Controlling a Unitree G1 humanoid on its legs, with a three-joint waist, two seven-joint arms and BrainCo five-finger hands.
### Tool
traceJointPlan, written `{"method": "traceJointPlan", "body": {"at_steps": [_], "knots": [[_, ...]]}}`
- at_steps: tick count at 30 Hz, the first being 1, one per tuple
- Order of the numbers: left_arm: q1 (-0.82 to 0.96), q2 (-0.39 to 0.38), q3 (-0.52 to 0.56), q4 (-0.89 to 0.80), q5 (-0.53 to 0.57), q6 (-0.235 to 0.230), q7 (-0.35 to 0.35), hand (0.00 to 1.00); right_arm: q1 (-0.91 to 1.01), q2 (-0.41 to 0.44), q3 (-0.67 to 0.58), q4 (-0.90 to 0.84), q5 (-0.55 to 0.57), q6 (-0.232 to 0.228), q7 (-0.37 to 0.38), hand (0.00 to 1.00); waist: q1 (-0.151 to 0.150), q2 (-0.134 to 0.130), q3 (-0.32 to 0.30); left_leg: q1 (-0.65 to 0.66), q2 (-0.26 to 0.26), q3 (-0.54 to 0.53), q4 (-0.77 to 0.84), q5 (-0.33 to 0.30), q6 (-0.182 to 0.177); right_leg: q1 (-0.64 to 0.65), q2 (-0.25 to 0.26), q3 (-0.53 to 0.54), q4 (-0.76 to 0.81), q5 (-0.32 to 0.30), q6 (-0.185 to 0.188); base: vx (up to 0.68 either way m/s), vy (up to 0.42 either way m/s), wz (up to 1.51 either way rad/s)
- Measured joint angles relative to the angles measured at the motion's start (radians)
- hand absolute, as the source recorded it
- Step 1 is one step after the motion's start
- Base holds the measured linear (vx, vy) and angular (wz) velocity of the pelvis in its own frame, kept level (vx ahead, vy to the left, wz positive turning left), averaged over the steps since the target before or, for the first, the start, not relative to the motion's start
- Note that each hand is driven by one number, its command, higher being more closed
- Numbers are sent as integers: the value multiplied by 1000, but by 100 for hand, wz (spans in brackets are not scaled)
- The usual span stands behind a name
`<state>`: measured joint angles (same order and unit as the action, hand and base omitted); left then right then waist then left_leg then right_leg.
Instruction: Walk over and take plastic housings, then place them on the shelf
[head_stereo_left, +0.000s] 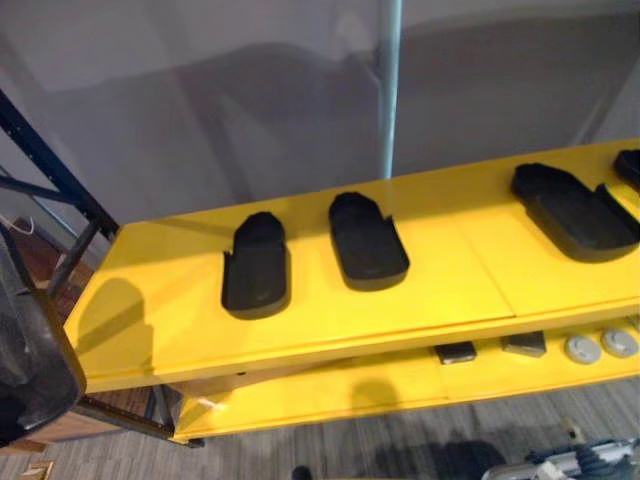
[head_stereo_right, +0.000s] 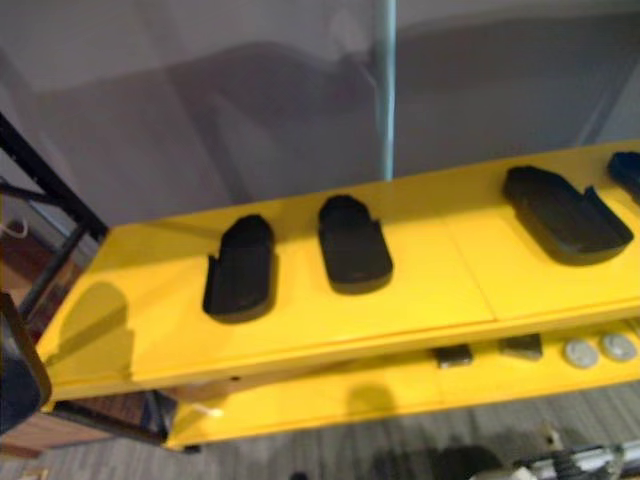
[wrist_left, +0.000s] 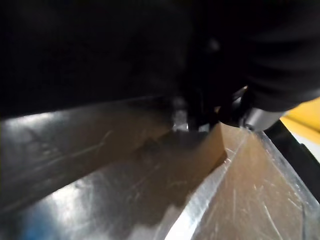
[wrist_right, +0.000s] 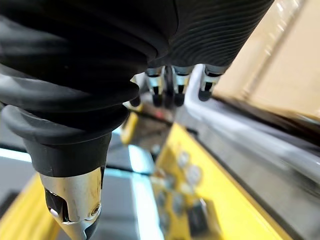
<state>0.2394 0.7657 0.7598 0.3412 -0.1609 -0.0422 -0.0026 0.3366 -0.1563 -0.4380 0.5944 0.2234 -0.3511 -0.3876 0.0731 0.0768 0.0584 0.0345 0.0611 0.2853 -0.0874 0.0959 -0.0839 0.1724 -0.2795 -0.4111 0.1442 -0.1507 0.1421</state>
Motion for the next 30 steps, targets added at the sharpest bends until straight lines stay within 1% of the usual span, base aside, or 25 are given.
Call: {"method": "traceJointPlan", "body": {"at_steps": [1, 2, 4, 6, 9, 10, 12, 14, 15, 17, 19, 22, 25, 26, 27, 28, 29, 30], "knots": [[-26, 17, -24, 35, 0, 7, -16, 100, -7, -9, 16, 28, 0, 30, 47, 0, 5, -1, -1, 0, 0, -1, 0, 1, 0, 1, 1, 0, -2, 0, 0, -25, -1, 4], [-42, 22, -36, 49, 0, 11, -23, 100, -10, -12, 22, 44, 5, 43, 70, 0, 8, -1, -1, 1, 0, -1, 0, 2, 0, 2, 1, -1, -2, 0, 0, 0, 0, 0], [-86, 30, -63, 85, 1, 30, -45, 100, -14, -16, 34, 87, 50, 80, 162, 0, 23, -3, -2, 0, -1, -3, -1, 5, 2, 3, 1, -2, -6, 0, 0, -16, 1, 1], [-102, 57, -98, 127, 3, 47, -71, 100, -18, -18, 43, 149, 66, 109, 260, 0, 26, -8, -5, 0, -1, -4, -1, 7, 2, 7, 3, -2, -15, 1, 2, -16, 1, 0], [-137, 76, -117, 191, 8, 69, -116, 100, -20, -34, 53, 197, 65, 115, 337, 0, 30, -12, -7, -1, -1, -6, -2, 10, 2, 8, 4, -2, -19, 1, 3, 0, 0, 0], [-145, 81, -120, 205, 12, 70, -125, 100, -22, -40, 54, 206, 65, 116, 350, 0, 30, -14, -7, -1, -1, -6, -2, 10, 3, 9, 4, -2, -20, 1, 3, 0, 0, 0], [-171, 114, -158, 251, 31, 79, -158, 100, -28, -54, 54, 243, 64, 121, 389, 0, 31, -19, -6, 0, -1, -8, -2, 10, 3, 13, 6, -2, -27, 2, 3, 0, 0, 0], [-185, 135, -186, 277, 62, 86, -172, 100, -28, -56, 54, 253, 57, 128, 399, 0, 32, -25, -4, 0, -1, -8, -2, 10, 3, 13, 6, -2, -31, 2, 3, 0, 0, 0], [-201, 150, -204, 299, 96, 90, -179, 100, -30, -57, 54, 264, 55, 133, 409, 0, 32, -30, -1, -1, -2, -8, -2, 10, 2, 13, 6, -2, -34, 2, 3, 0, 0, 0], [-209, 169, -230, 316, 114, 90, -180, 100, -30, -57, 54, 275, 55, 135, 411, 0, 32, -35, 2, -1, -2, -8, -2, 9, 2, 13, 6, -1, -35, 2, 3, 0, 0, 0], [-229, 173, -239, 320, 167, 91, -180, 100, -30, -59, 54, 276, 36, 135, 412, 0, 31, -40, 10, -1, -3, -7, -2, 9, 2, 13, 6, 0, -35, 2, 2, 0, 0, 0], [-276, 203, -301, 352, 210, 89, -177, 100, -38, -65, 51, 290, 30, 135, 416, 0, 30, -48, 18, -1, -3, -5, -2, 9, 2, 13, 6, 2, -33, 2, 1, 0, 0, 0], [-305, 213, -312, 356, 218, 88, -169, 100, -42, -67, 47, 291, 16, 132, 431, 0, 28, -52, 35, -1, -4, -5, -2, 9, 2, 13, 7, 3, -34, 2, -2, 0, 0, 0], [-323, 213, -314, 357, 221, 88, -164, 100, -49, -68, 45, 292, 16, 132, 431, 0, 27, -53, 48, -1, -4, -5, -2, 9, 2, 13, 7, 3, -34, 2, -5, 0, 0, 0], [-335, 213, -322, 357, 228, 88, -156, 100, -56, -69, 45, 292, 16, 131, 432, 0, 26, -56, 55, -2, -3, -5, -2, 9, 2, 12, 8, 3, -34, 1, -18, 0, 0, 0], [-346, 214, -342, 357, 241, 88, -148, 100, -60, -70, 41, 293, 16, 130, 432, 0, 25, -50, 65, -3, -2, -5, -2, 8, 2, 10, 11, 4, -34, 2, -34, 0, 0, 0], [-358, 214, -365, 357, 249, 88, -139, 100, -66, -70, 31, 294, 16, 130, 432, 0, 24, -55, 72, -3, -2, -3, -2, 6, 4, 9, 12, 8, -35, 3, -48, 22, 27, -4], [-365, 221, -388, 357, 249, 88, -128, 100, -73, -70, 28, 294, 16, 128, 432, 0, 24, -56, 81, -4, -3, 1, -2, 4, 4, 4, 12, 15, -35, 6, -52, 27, 27, -6]]}}
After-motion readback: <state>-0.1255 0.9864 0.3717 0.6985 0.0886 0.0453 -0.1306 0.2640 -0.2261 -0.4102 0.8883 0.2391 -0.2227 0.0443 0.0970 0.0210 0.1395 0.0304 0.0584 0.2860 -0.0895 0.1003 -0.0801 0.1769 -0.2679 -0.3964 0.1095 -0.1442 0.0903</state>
